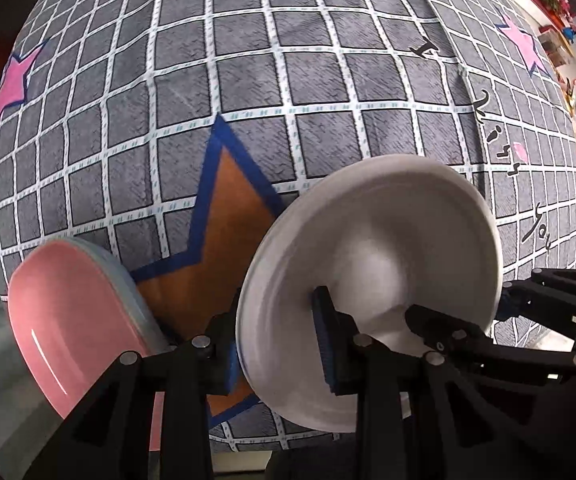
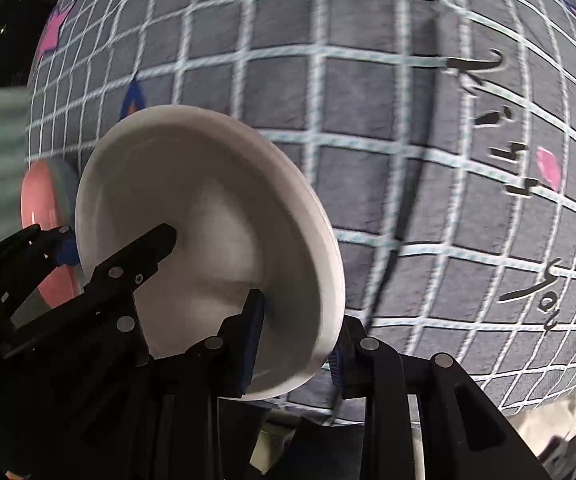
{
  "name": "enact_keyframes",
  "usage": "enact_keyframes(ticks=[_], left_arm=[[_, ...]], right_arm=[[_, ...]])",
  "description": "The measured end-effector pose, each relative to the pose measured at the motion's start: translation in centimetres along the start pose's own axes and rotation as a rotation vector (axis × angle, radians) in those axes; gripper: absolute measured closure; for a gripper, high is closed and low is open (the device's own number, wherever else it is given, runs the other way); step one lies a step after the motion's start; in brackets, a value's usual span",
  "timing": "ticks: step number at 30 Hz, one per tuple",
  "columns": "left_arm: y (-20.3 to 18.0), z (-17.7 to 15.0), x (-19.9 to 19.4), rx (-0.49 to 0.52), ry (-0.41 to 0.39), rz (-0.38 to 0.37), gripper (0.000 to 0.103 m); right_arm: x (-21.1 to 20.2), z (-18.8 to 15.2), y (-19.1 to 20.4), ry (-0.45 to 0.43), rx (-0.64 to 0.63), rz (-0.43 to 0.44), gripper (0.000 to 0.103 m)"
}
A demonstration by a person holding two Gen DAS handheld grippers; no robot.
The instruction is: Organize plates and bowls
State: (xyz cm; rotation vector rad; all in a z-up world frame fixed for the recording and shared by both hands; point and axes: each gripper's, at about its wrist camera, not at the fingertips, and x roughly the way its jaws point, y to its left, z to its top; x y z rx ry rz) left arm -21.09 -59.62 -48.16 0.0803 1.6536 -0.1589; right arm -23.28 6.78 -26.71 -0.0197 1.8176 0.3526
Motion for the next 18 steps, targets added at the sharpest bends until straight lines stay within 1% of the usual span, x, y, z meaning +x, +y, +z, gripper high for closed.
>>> enact_keyframes(ticks=[4,5,6,8,10,12,18], left_arm=[[0.5,-0.6,0.1,0.004,-0.008,-0.003,0.069],[1.0,-0.5,0.1,0.006,-0.009,-0.004,0.069],[0.3,-0.8,0.1,0.007,-0.011,-0.005,0.069],[0.6,-0.5,-0.2,0.011,-0.012,-0.005,0.069],[1.3,-0.4,0.0,0.014,-0.012,-0.005,0.069],[1.2,-0.5,-0.1,0.016,-0.013,-0.003,0.069],[1.3,-0.6,-0.7,0.002,-0.009,0.021,0.066]], right_arm=[[0.5,-0.2,1.5,0.006,0.002,-0.008,0.071],[0.6,-0.5,1.5,0.005,0.002,-0.007,0.071],[0.7,-0.7,1.4,0.004,0.003,-0.007,0.071],[0.4,-0.2,1.1,0.001,0.003,-0.01,0.071],[0.4,-0.4,0.6,-0.002,0.002,-0.012,0.071],[-0.1,0.4,0.7,-0.003,0.002,-0.014,0.071],[-0.1,0.1,0.6,-0.01,0.006,-0.016,0.071]])
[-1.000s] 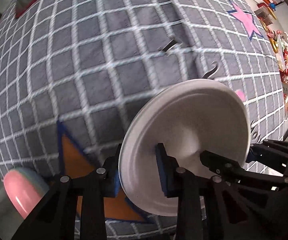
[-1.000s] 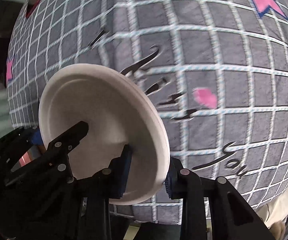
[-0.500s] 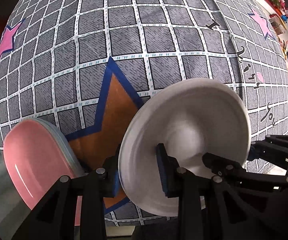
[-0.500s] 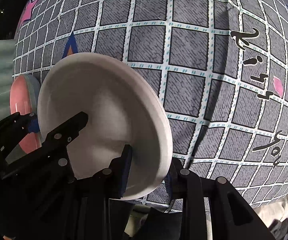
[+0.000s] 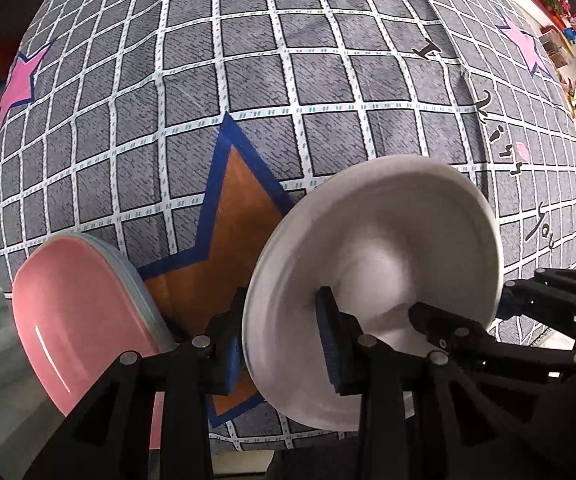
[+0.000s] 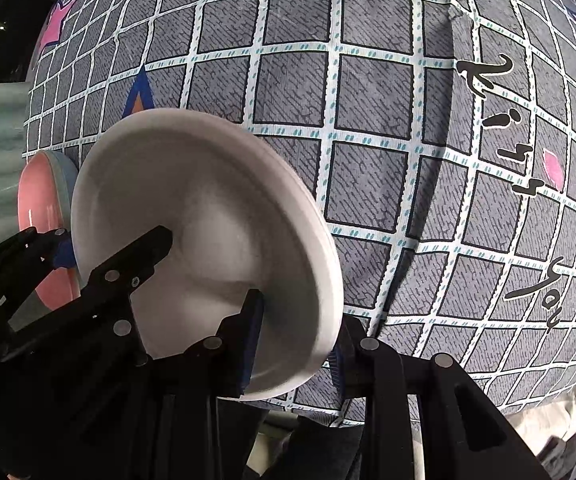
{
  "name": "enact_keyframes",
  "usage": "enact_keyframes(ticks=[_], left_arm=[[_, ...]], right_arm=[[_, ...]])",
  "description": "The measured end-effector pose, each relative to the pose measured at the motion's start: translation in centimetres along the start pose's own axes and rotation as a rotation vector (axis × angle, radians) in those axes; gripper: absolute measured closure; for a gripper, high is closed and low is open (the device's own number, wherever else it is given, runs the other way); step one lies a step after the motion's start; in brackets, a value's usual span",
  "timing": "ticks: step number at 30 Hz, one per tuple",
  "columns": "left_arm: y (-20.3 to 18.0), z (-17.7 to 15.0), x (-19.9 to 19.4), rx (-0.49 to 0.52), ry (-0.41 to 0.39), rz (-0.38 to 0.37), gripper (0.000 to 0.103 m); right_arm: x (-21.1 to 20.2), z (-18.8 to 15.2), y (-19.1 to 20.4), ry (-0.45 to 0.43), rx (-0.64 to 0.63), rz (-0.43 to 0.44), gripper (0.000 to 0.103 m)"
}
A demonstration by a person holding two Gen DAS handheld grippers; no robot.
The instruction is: Organize plates and bowls
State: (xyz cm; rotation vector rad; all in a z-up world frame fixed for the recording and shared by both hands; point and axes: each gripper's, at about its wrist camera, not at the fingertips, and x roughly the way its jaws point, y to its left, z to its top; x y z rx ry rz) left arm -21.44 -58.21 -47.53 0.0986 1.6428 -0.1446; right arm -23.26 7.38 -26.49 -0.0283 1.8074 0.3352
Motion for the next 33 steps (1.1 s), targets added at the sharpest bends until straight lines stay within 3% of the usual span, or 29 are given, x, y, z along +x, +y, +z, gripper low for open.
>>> enact_keyframes(ticks=[4,21,24,29,33], left_arm=[[0.0,-0.4,-0.9,0.022,-0.034,0.063,0.065],[-0.6,-0.4,-0.8,0.026,-0.041,0.08,0.065],[-0.7,-0.4,-0.6,0.023,-0.038,0.068,0.065],[-0.1,-0.3,0.5,-0.011,0.015,-0.028,0.068],[0.0,-0.5,0.5,0.001,0.019,-0.04,0.069]], right_arm=[[0.2,0.0,0.3,-0.005,0.005,-0.006,0.071],[0.2,-0.1,0.7,-0.007,0.011,-0.012,0.071],[0.1,-0.2,0.3,-0.005,0.016,-0.006,0.071],[0.0,-0.2,-0.5,0.0,0.039,0.01,0.071],[-0.1,-0.3,-0.8,0.015,0.043,0.016,0.072]])
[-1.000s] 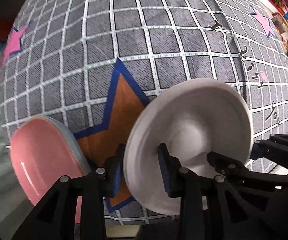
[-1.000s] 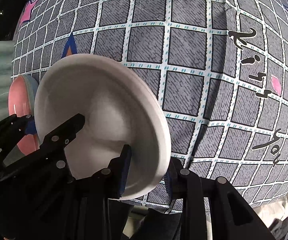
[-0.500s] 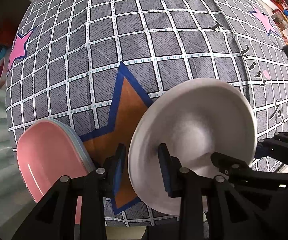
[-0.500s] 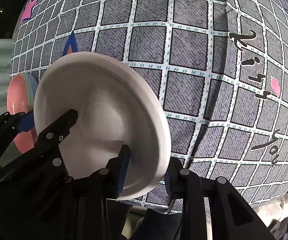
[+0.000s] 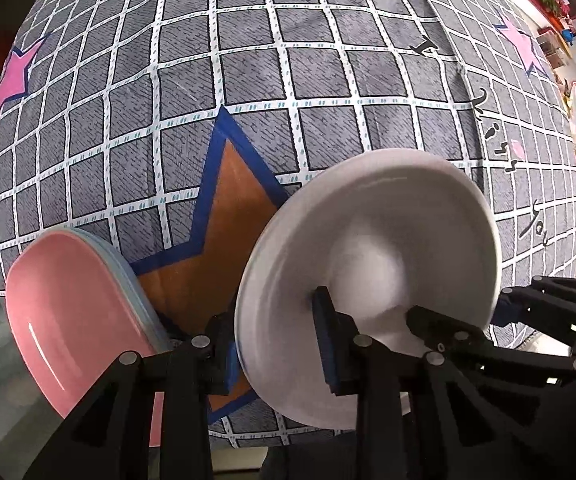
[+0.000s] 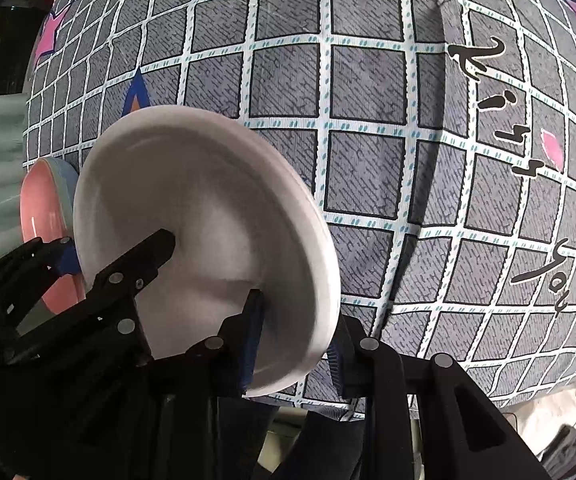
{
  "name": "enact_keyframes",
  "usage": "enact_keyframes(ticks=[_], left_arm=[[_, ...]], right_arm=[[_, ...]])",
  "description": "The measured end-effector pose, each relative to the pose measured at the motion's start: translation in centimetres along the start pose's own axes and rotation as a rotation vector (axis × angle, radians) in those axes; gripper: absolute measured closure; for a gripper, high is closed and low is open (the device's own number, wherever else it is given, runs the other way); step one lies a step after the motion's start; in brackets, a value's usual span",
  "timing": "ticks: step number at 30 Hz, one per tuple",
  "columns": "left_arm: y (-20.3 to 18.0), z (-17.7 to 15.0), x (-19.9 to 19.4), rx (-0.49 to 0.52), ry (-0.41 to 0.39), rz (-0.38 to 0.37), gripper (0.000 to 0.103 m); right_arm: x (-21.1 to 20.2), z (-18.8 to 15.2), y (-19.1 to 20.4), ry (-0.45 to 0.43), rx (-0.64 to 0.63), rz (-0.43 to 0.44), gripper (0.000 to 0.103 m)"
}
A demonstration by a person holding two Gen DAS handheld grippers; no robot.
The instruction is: Organize plates and bowls
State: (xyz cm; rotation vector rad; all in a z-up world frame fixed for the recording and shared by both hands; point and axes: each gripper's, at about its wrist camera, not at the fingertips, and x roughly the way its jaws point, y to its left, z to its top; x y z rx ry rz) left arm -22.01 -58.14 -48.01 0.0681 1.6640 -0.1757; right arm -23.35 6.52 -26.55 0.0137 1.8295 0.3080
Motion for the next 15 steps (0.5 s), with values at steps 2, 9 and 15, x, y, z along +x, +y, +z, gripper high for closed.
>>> enact_keyframes(ticks=[2,9,15], left_arm=[[0.2,-0.1,-0.5,-0.005,-0.009,-0.005,0.069],[2.4,0.3,-3.4,-0.051,-0.077,-0.007,0.069],[5.3,0.4,-6.0,-0.128,-0.142,-0.006,0.069]], right_arm=[[-0.2,-0.1,0.1,0.001,-0.004,-0.009,0.072],[-2.5,0.3,1.0,-0.027,-0.037,-0.03,0.072],[-5.1,1.6,3.4,-0.071,-0.098,-0.056,0.072]])
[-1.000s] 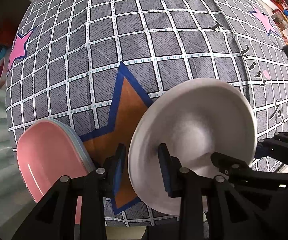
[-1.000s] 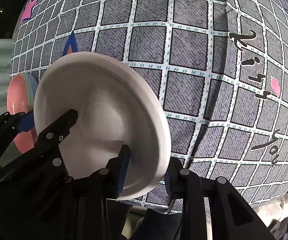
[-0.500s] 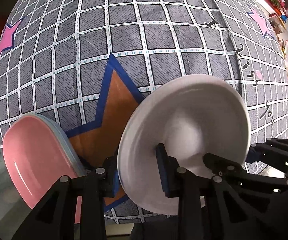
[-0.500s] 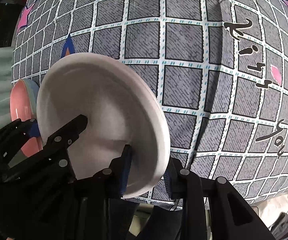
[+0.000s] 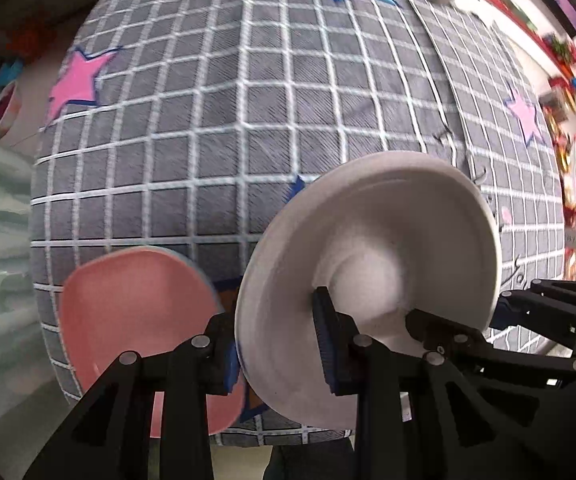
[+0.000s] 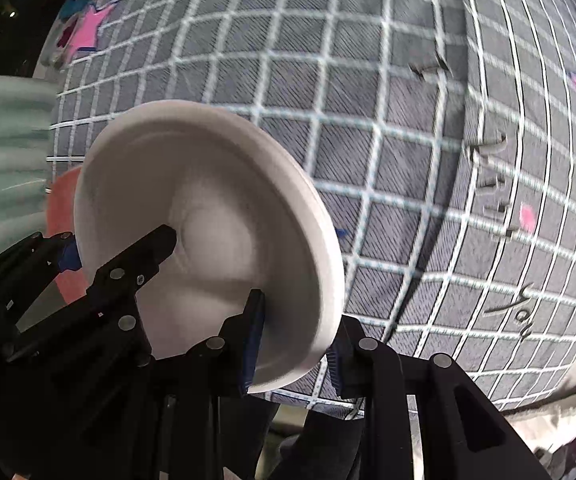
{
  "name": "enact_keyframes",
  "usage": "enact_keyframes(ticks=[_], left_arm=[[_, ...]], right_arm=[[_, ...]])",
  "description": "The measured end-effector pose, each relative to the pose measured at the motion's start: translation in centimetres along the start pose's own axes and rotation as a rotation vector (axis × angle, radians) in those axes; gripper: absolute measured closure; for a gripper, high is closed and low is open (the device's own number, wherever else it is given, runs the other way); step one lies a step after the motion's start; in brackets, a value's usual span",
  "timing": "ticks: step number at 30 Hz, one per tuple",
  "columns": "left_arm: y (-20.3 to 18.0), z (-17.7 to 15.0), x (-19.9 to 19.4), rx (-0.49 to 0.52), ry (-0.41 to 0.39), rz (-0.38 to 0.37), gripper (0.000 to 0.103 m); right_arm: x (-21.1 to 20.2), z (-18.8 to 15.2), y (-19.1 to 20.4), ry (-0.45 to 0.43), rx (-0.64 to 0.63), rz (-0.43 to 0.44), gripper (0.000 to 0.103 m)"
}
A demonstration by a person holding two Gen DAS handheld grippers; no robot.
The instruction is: Organize plates and bowls
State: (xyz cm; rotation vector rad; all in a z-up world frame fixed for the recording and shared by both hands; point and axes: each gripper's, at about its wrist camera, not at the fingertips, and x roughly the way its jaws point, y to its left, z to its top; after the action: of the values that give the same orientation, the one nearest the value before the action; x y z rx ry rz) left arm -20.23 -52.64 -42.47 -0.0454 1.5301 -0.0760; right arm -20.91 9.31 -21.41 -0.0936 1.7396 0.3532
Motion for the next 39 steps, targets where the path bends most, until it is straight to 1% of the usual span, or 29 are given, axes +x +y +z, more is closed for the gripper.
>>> enact_keyframes(ticks=[6,9,12,14,28,33,39], left_arm=[[3.9,0.0,-1.6,-0.082,-0.035,0.008,0.07],[5.3,-1.4,-2.2,-0.122,-0.044,0.009,0.07],[7.0,-2.0,-2.7,-0.163,-0.049,0.01,0.07],[8.3,-2.4,-3.0,-0.187,-0.052,0.012,0.07],[12.5,-5.5,-3.9,-0.325,-0.059,0.04,0.07],[14.1,-6.8,-3.7,-0.367,-0.044,0.049,0.07],[15.1,-8.0,-2.8,-0.401,-0.013,0.055,0.07]], right_arm=[[-1.7,1.3,2.6,-0.028,-0.075,-0.02,0.072],[-2.0,1.8,4.1,-0.031,-0.113,-0.027,0.072],[-2.3,2.3,5.9,-0.032,-0.15,-0.037,0.072],[-2.4,1.7,7.0,-0.031,-0.173,-0.042,0.072],[-1.3,1.5,14.5,-0.007,-0.323,-0.056,0.072],[-0.4,1.2,17.4,0.007,-0.361,-0.052,0.072],[1.4,0.9,19.6,0.041,-0.391,-0.048,0.072]])
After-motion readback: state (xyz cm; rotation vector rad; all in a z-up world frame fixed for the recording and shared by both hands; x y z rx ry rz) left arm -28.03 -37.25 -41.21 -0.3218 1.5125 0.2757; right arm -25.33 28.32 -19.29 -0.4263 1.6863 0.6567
